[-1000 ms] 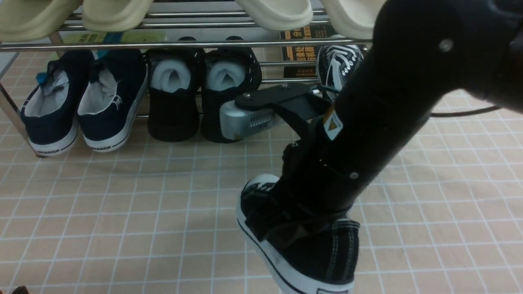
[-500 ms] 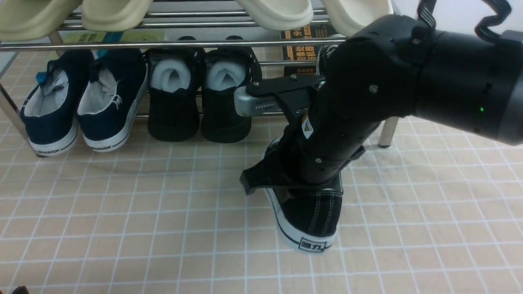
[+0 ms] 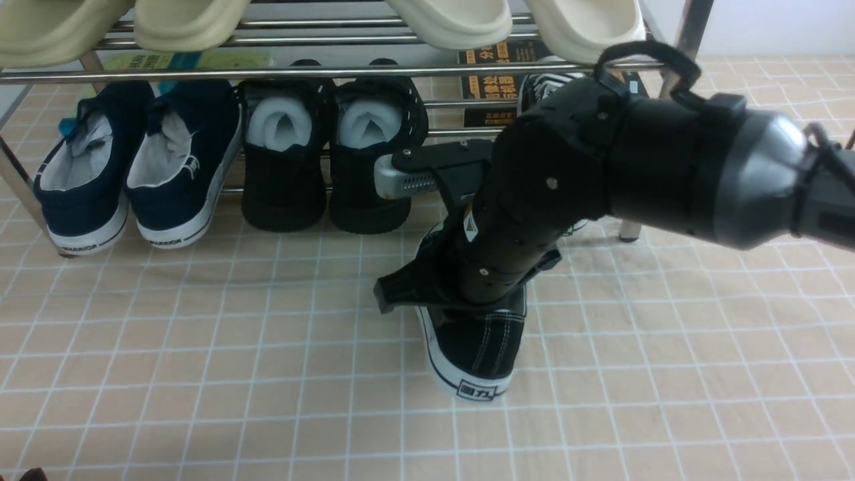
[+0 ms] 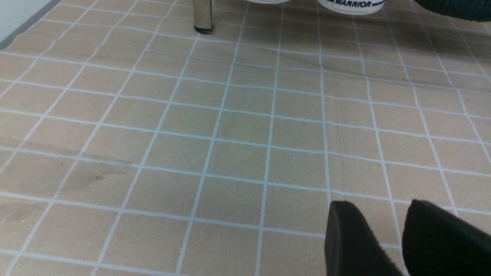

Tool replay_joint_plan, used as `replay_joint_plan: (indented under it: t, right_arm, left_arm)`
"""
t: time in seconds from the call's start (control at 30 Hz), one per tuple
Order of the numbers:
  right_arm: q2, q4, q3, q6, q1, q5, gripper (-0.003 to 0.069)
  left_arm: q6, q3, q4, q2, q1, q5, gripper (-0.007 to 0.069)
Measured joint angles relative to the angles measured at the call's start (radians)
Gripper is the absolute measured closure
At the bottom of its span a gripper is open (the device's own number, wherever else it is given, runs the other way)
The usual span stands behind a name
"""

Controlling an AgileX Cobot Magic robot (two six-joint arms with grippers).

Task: Take the shoes off the shelf from the light coffee tablecloth by hand.

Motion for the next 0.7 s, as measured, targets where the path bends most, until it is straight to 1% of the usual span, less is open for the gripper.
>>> replay_joint_plan:
  t: [0.2, 0.37, 0.43, 0.53, 0.6, 0.7]
  right_arm:
    - [0.042, 0.024, 0.000, 0.001, 0.001, -0.081, 0.0638]
    - [0.061, 0.055, 0.000, 0.016, 0.002, -0.100, 0.0617]
    - [0.064, 0.075, 0.000, 0.021, 0.002, -0.100, 0.0583]
    - [0.064, 0.146, -0.020, 0.023, -0.002, -0.070, 0.0496]
    - [0.064, 0.185, -0.061, 0.015, -0.002, 0.005, 0.0426]
    - [0.061, 0.194, -0.143, -0.031, -0.003, 0.158, 0.0342]
  left_arm:
    - [0.000, 0.000, 0.000, 0.000, 0.000, 0.000, 0.0382]
    - [0.000, 0.000, 0.000, 0.000, 0.000, 0.000, 0.0382]
    - [0.000, 0.000, 0.000, 0.000, 0.000, 0.000, 0.0382]
    - [0.000, 0.000, 0.000, 0.000, 0.000, 0.000, 0.0382]
    - [0.000, 0.000, 0.000, 0.000, 0.000, 0.000, 0.0382]
    - [0.000, 0.000, 0.000, 0.000, 0.000, 0.000, 0.0382]
